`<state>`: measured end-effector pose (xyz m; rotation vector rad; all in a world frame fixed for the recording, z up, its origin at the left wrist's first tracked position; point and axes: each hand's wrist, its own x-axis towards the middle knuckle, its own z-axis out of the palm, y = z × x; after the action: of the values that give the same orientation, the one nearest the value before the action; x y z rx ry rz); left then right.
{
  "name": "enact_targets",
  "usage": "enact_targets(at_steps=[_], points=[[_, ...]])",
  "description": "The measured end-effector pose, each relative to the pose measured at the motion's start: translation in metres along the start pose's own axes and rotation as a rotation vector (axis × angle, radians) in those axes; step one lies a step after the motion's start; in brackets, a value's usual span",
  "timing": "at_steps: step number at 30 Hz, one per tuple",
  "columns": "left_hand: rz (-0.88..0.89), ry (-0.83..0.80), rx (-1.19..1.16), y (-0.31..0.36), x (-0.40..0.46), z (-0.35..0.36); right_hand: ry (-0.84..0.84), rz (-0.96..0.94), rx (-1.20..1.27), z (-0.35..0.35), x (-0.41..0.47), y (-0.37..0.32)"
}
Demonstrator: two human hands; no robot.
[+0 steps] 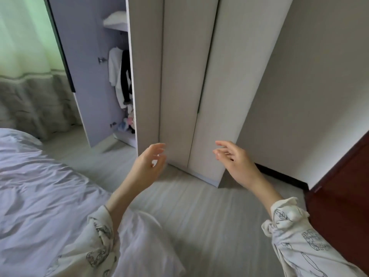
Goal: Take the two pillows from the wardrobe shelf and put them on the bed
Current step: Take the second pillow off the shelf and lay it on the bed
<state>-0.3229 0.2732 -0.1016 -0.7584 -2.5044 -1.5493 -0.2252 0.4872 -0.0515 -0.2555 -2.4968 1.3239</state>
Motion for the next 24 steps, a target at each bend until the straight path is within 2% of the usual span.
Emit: enact_targets(at_steps=[3,5,9,17,24], points=[[-0.034,0.075,-0.008,0.001,0.062,0.043,-0.041,-0.062,0.007,-0.031,0.076,0.029],[-0.075,0.068,-0.009,0.002,0.095,0.067,-0.068,-0.081,-0.001,-0.047,0.124,0.043],[-0.15,0.096,0.024,-0.012,0.156,0.079,-0.154,-0.125,-0.011,-0.051,0.219,0.058],[-0.267,0.368,0.184,-0.099,0.277,0.028,-0.407,-0.256,0.05,0.031,0.396,0.061],[-0.329,0.528,0.245,-0.172,0.392,-0.034,-0.541,-0.45,0.074,0.146,0.562,0.003]])
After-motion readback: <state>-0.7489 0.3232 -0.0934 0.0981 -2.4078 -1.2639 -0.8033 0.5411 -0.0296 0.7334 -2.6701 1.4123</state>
